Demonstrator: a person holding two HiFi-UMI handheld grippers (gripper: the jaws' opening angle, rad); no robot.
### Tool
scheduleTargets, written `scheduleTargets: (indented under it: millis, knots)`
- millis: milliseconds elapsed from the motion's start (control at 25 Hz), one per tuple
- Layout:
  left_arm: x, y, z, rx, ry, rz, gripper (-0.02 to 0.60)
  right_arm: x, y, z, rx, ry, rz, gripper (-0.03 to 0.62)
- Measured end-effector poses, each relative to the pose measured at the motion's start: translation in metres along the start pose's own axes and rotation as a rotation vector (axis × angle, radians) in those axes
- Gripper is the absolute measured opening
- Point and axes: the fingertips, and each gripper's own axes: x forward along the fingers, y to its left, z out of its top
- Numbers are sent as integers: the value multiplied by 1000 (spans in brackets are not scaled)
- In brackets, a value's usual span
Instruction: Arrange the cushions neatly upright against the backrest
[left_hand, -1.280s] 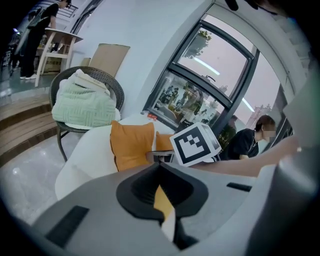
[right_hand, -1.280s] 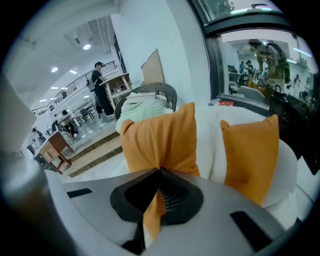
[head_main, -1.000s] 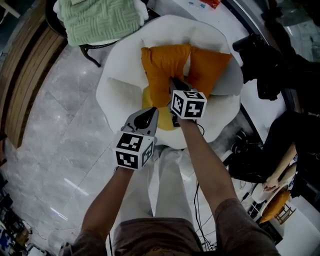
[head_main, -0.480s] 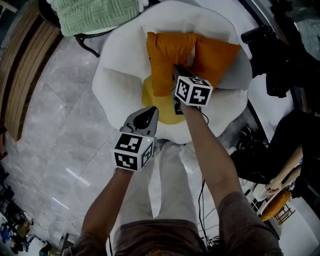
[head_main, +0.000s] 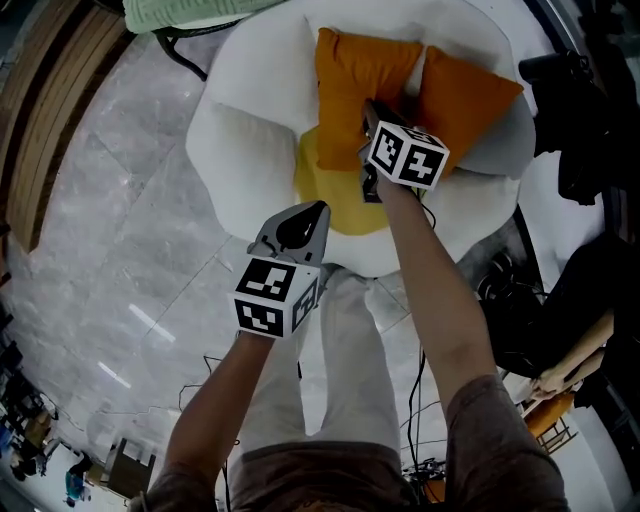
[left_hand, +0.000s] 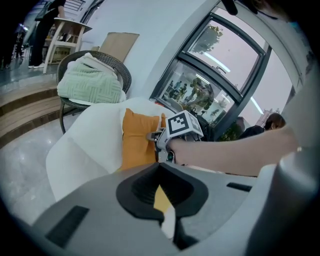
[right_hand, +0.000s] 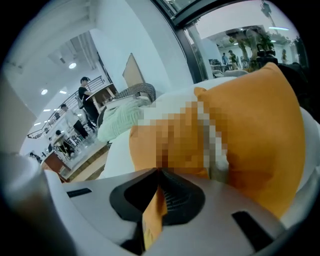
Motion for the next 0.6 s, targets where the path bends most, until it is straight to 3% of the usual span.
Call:
scheduleTargets:
  millis: [280,600]
  knots:
    - [-2,5,-12,-9,12,5,5,3,3,-5,-20,-1,3,66]
    - [-14,-8,5,7,-8,-13,5,-30,13,-4,-58,26,-19,69]
